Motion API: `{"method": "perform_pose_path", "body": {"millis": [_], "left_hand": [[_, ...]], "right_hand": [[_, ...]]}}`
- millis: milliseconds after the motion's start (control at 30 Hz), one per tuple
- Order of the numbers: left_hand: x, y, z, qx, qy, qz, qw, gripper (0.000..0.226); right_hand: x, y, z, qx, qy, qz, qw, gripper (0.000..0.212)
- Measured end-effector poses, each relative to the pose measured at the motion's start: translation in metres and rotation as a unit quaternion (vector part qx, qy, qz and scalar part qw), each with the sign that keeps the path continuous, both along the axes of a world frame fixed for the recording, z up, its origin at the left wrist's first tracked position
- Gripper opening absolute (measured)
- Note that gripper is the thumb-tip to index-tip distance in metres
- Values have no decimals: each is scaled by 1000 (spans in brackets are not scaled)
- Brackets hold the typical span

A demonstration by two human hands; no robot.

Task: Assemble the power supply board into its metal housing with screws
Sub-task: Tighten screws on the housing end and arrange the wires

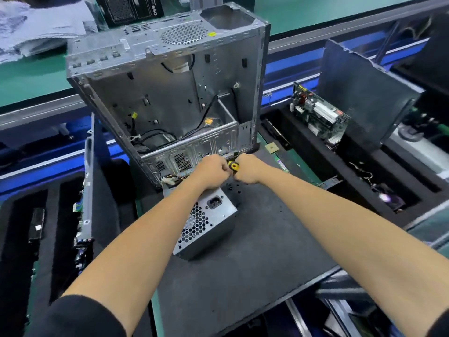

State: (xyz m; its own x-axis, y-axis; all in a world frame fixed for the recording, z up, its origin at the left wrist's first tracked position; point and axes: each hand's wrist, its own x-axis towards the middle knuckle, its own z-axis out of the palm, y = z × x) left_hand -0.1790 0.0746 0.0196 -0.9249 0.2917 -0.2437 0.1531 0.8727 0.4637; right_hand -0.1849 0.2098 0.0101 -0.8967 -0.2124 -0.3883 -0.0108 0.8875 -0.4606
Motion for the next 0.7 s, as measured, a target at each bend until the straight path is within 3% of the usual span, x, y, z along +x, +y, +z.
{"method": "perform_pose_path", "body": {"millis": [133,267,400,467,700], "left_hand": [[-16,7,-6,-49,-61,-2,997,21],[-28,12,-10,-57,-18,14,998,33],[-36,16,-15,-72,0,11,997,28],[-38,17,-17,-68,10,-22,997,23],[-41,18,-21,-24,13,-80,996,19]], "right_hand": [[-8,-1,-15,59,-28,20,998,32],[-12,-4,-25,95,-93,45,990,29],[-12,-9,-32,121,-143,86,979,65],[-11,-14,-36,133,-145,105,975,68],[-2,-22,-29,229,-126,227,938,24]]}}
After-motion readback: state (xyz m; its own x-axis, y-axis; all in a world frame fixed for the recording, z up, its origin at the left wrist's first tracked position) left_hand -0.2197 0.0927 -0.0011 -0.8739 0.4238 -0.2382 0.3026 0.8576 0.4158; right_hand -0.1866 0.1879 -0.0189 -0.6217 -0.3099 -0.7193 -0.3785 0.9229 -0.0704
